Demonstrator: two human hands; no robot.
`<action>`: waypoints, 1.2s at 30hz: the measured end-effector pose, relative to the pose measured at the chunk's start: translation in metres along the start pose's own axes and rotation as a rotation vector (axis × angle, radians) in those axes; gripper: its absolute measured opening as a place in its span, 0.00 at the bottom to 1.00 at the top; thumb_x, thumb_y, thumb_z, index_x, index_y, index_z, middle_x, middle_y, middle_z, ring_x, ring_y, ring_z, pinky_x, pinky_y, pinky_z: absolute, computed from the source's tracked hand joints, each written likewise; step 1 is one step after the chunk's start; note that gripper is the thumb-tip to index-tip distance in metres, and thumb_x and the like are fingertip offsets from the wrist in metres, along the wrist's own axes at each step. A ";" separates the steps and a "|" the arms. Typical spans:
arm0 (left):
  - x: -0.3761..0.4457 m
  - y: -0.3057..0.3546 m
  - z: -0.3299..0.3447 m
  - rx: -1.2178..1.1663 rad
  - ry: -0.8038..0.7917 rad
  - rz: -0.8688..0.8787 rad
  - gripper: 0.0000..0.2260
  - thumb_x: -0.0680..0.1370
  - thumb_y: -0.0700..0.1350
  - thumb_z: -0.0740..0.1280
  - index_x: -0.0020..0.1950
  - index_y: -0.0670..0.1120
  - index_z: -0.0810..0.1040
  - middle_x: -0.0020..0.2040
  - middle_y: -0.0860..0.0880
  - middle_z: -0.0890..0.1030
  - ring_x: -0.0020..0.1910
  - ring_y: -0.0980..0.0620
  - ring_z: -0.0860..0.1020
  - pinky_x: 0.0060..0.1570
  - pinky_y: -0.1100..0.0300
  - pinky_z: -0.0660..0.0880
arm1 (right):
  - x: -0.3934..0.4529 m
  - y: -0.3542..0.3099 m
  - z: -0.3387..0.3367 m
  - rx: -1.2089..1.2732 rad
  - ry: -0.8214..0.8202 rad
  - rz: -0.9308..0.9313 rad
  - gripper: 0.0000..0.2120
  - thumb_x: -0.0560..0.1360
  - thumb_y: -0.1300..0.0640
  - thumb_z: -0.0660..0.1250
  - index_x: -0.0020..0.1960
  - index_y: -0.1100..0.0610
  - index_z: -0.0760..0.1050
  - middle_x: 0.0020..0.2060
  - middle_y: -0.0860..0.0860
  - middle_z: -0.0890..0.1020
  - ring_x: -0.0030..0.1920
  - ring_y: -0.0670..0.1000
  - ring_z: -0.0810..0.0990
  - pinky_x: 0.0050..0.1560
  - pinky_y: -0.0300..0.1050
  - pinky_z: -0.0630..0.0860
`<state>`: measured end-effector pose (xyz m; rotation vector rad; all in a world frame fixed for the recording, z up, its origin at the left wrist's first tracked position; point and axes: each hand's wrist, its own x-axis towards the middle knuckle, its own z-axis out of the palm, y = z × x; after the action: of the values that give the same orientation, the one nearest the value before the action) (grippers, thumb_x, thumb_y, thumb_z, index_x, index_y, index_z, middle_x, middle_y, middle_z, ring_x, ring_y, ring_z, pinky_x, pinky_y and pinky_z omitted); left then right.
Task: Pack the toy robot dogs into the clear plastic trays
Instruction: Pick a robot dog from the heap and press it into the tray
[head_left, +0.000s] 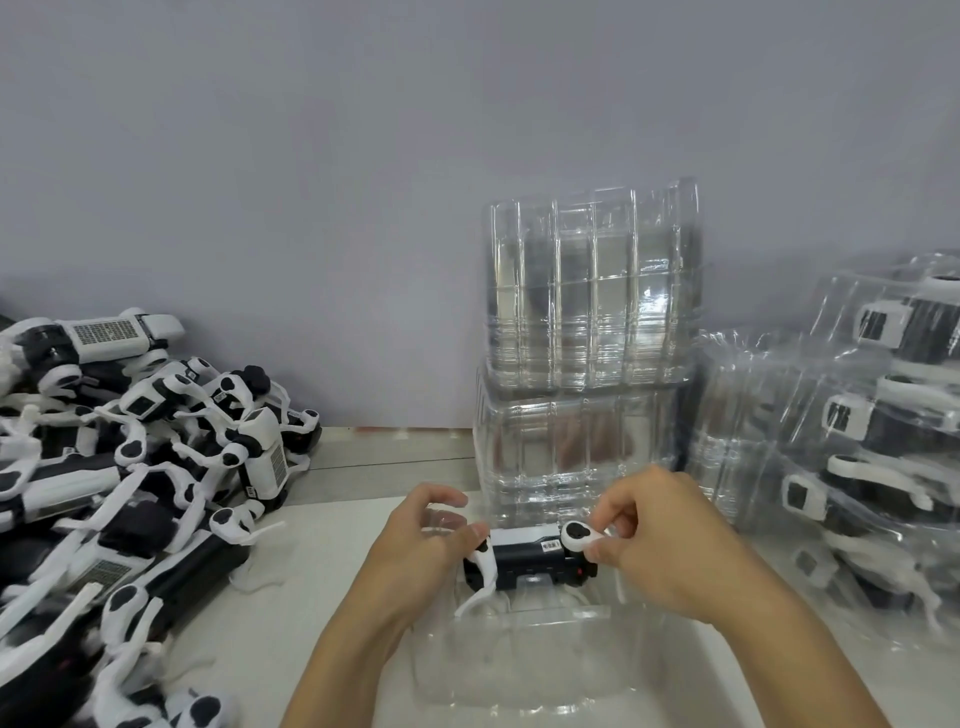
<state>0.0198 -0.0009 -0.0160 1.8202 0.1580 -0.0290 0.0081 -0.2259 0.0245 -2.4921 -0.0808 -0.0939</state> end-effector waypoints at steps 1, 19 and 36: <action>0.000 0.000 0.000 -0.005 0.001 -0.002 0.09 0.76 0.47 0.74 0.53 0.56 0.79 0.53 0.53 0.82 0.50 0.57 0.81 0.43 0.63 0.70 | 0.000 0.000 0.001 -0.007 0.003 0.006 0.10 0.69 0.53 0.80 0.34 0.49 0.80 0.28 0.44 0.74 0.28 0.43 0.71 0.32 0.38 0.71; -0.005 0.005 0.002 -0.020 0.017 -0.009 0.08 0.76 0.45 0.73 0.53 0.54 0.79 0.52 0.51 0.82 0.49 0.55 0.81 0.44 0.62 0.70 | -0.001 -0.001 -0.001 -0.100 0.004 0.053 0.11 0.66 0.47 0.81 0.37 0.45 0.79 0.40 0.42 0.78 0.40 0.45 0.80 0.45 0.44 0.78; -0.017 0.031 0.029 0.732 -0.001 0.614 0.03 0.78 0.55 0.70 0.48 0.63 0.83 0.52 0.68 0.72 0.57 0.66 0.63 0.60 0.62 0.53 | 0.004 -0.005 0.015 -0.010 0.025 -0.049 0.03 0.71 0.48 0.76 0.43 0.45 0.84 0.37 0.40 0.84 0.39 0.41 0.82 0.45 0.41 0.81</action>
<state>0.0091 -0.0380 0.0083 2.5237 -0.4768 0.3910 0.0122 -0.2131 0.0156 -2.4989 -0.1308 -0.1458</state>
